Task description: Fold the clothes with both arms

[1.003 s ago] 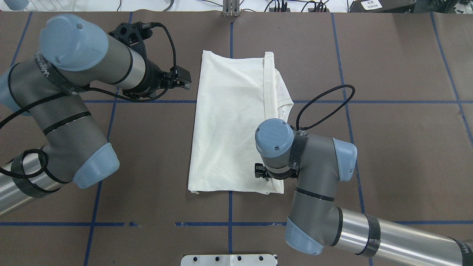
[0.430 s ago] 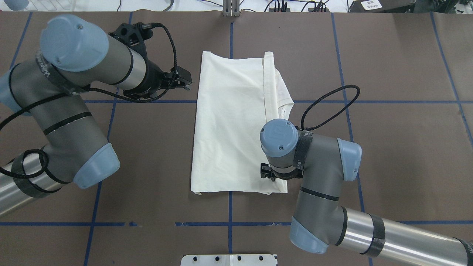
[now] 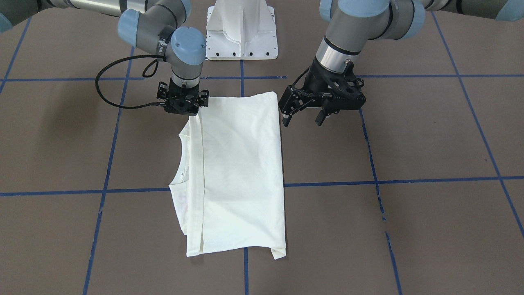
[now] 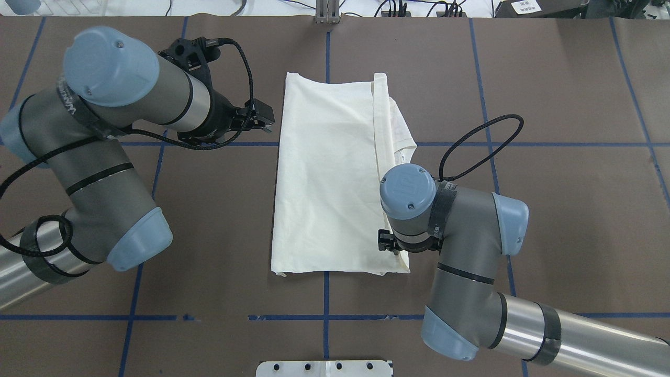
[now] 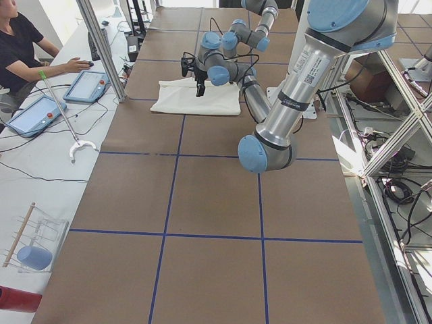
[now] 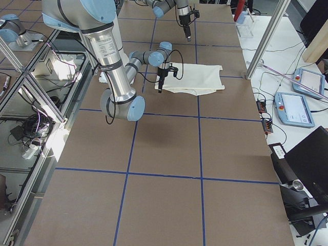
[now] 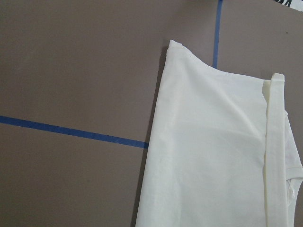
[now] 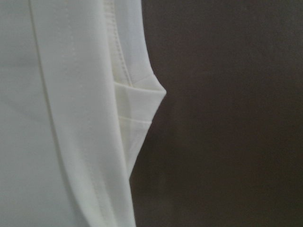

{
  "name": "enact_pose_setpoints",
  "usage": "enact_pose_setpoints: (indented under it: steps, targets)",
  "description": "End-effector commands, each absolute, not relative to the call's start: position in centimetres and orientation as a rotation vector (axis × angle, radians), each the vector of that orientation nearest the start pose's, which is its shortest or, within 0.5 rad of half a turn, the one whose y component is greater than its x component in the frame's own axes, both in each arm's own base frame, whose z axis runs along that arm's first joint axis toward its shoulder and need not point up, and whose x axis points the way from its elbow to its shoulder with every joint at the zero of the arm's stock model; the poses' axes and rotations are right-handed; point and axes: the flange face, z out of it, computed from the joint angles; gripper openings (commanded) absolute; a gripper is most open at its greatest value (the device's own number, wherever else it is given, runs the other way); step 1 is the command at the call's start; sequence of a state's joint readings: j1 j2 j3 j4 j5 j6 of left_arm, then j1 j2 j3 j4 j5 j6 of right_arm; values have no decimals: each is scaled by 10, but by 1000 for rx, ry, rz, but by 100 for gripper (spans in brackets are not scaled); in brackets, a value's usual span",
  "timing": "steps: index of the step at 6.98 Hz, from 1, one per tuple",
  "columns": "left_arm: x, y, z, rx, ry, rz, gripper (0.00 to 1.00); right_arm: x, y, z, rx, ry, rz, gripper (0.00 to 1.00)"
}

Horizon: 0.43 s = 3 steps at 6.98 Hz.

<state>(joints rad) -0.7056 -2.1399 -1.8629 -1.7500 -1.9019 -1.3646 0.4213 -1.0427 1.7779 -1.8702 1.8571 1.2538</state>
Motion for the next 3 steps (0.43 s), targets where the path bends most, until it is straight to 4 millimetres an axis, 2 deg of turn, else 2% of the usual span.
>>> enact_pose_setpoints:
  steps: [1, 3]
  targets:
    - [412, -469, 183, 168, 1065, -280, 100, -528, -354, 327, -110, -485, 42, 100]
    - [419, -465, 182, 160, 1067, -273, 100, -523, -359, 334, -103, -473, 36, 100]
